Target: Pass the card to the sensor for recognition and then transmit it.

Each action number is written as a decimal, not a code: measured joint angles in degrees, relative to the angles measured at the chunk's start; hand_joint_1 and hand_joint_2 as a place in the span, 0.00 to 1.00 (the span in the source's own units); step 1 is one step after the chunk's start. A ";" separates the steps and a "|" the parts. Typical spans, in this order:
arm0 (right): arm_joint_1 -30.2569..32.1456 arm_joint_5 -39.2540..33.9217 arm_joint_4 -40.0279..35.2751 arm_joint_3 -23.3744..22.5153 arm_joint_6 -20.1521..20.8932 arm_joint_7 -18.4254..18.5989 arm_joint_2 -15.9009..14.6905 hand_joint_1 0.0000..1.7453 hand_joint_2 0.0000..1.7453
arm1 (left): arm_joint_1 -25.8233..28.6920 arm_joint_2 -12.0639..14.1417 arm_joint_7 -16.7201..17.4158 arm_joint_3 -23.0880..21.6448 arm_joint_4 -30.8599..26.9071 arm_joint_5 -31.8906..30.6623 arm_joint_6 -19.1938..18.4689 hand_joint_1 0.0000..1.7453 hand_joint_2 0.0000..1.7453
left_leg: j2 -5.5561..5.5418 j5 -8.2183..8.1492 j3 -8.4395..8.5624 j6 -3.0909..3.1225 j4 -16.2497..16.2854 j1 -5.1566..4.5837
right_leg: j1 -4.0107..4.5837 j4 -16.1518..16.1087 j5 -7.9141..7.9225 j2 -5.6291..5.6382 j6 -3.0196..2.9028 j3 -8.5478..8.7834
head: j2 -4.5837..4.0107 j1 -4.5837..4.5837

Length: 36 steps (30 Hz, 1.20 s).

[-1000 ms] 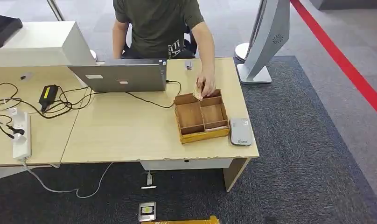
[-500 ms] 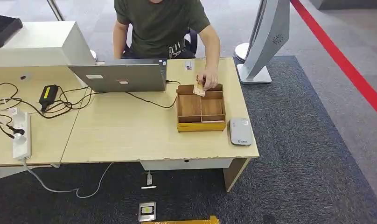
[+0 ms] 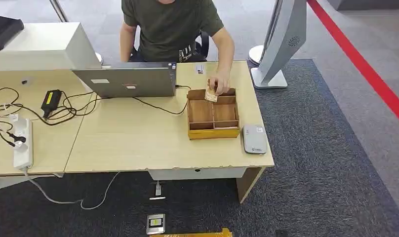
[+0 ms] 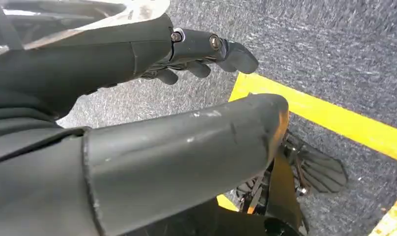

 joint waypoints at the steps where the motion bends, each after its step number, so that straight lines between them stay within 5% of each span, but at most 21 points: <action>1: 0.00 0.13 0.00 0.00 0.02 0.11 0.00 0.00 0.00 | 0.00 0.00 -0.18 0.00 0.00 0.09 0.07 0.00 0.00 | 0.00 0.00 0.00 0.00 0.00 0.00 | 0.00 0.00 0.00 0.00 0.00 0.00 | 0.00 0.00; 14: -0.21 0.70 0.00 0.00 2.11 -1.12 -0.48 0.00 0.00 | -0.02 -0.50 1.44 0.02 0.00 0.94 2.79 0.00 0.00 | 0.00 0.00 0.00 0.00 0.00 0.00 | 0.00 0.00 0.00 0.00 0.00 -0.01 | 0.00 0.00; 23: -0.55 1.53 0.33 0.00 2.34 2.56 -1.31 0.00 0.00 | -0.02 -0.79 3.58 0.02 0.00 0.83 3.91 0.00 0.00 | 0.00 0.00 -0.01 0.00 0.00 0.00 | 0.00 -0.01 0.00 0.00 0.00 0.00 | 0.00 0.00; 36: -0.86 2.69 0.85 0.00 3.95 0.50 -1.53 0.00 0.00 | -0.03 -1.16 3.17 0.04 0.00 1.59 3.35 0.00 0.00 | 0.00 0.00 0.01 0.00 0.00 0.00 | 0.00 0.00 0.01 0.00 -0.01 0.00 | 0.00 0.00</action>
